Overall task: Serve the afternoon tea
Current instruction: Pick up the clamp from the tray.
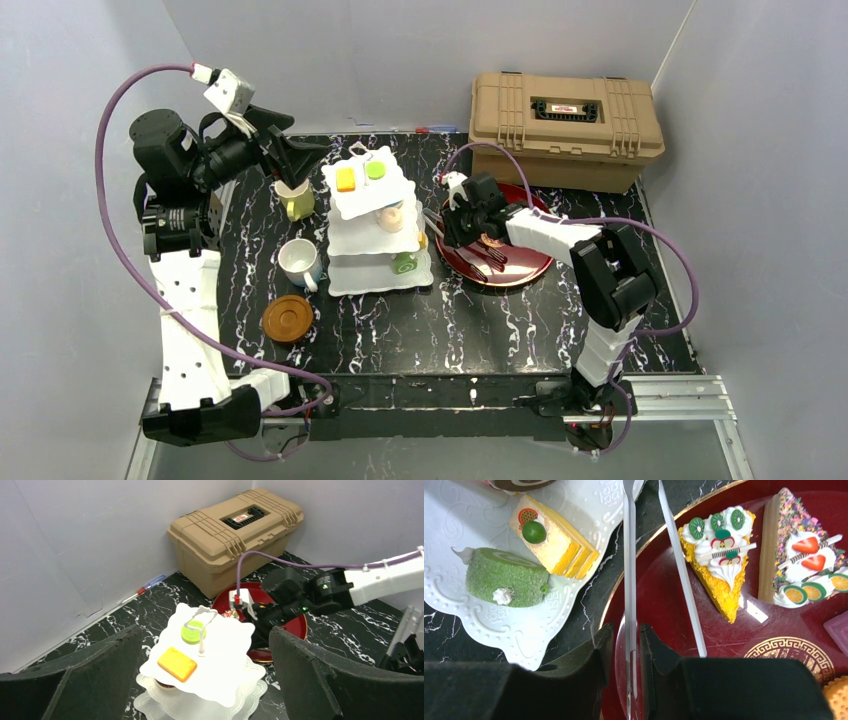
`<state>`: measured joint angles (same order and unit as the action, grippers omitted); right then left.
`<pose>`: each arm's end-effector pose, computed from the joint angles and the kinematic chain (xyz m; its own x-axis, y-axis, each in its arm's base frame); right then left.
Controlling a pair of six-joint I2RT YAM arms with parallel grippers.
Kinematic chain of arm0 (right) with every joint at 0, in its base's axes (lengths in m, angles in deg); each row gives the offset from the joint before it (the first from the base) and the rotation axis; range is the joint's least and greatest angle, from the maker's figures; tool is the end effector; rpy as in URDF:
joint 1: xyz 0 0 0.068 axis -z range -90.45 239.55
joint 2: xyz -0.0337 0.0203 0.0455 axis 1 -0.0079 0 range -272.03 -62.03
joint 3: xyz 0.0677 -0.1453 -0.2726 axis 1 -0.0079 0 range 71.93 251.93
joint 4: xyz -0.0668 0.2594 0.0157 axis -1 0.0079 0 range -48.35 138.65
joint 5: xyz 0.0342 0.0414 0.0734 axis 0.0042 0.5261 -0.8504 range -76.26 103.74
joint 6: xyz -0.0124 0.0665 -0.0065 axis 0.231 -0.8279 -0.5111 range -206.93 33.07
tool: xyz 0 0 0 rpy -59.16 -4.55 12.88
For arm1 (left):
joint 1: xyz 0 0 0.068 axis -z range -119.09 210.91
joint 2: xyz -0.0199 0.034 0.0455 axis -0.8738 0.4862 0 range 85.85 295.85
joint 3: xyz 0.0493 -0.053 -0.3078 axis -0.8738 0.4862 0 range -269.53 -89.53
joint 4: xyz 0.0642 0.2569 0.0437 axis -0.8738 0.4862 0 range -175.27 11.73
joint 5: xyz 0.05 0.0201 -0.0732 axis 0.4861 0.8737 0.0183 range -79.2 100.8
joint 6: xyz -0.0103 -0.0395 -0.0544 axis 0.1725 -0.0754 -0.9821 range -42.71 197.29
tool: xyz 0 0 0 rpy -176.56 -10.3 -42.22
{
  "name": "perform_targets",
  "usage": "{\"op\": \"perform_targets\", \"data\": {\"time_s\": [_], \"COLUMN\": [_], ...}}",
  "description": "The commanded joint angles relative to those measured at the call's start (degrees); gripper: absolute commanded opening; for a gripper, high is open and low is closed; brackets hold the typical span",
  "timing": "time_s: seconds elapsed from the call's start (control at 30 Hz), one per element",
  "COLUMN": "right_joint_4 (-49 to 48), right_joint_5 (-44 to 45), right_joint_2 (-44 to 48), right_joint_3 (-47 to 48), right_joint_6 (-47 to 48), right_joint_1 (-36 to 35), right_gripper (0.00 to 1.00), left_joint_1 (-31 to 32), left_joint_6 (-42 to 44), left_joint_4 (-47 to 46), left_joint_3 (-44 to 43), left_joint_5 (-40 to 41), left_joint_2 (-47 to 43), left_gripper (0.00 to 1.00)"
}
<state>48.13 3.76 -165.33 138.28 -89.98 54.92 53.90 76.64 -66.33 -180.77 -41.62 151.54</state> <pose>0.3416 0.2473 0.2223 -0.6002 -0.3508 -0.7188 -0.6322 0.7586 0.1576 0.2052 -0.0184 0.5701 0.1063 0.0062 -0.9943 0.7081 0.7015 0.0801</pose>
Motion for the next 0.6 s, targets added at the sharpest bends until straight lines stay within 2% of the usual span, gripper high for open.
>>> {"op": "perform_targets", "data": {"time_s": [0.0, 0.23, 0.3, 0.33, 0.4, 0.57], "right_joint_4": [0.0, 3.1, 3.8, 3.9, 3.4, 1.9], "right_joint_5": [0.2, 0.3, 1.0, 1.4, 2.2, 5.9], "right_joint_2": [-1.3, -3.8, -3.9, -3.7, -2.4, 4.0], "right_joint_3": [3.6, 7.0, 7.7, 7.9, 8.2, 10.0], "right_joint_6": [1.9, 2.9, 2.9, 2.9, 2.8, 2.0], "right_joint_1": [-0.3, -0.8, -0.9, -0.9, -0.9, -0.9], "right_gripper": [0.34, 0.36, 0.29, 0.2, 0.11, 0.01], "left_joint_1": [-0.2, -0.2, -0.2, -0.2, -0.2, 1.5], "left_joint_6": [-0.9, -2.1, -2.3, -2.3, -2.2, -4.4], "left_joint_4": [1.5, 1.5, 1.5, 1.5, 1.5, 2.2], "left_joint_3": [-2.1, -3.4, -3.3, -3.3, -2.9, -3.6], "left_joint_5": [-5.0, -6.8, -7.4, -7.9, -9.3, -13.9], "left_joint_2": [-1.5, -1.6, -1.7, -1.7, -2.1, -1.4], "left_gripper": [0.95, 0.94, 0.94, 0.94, 0.94, 0.94]}}
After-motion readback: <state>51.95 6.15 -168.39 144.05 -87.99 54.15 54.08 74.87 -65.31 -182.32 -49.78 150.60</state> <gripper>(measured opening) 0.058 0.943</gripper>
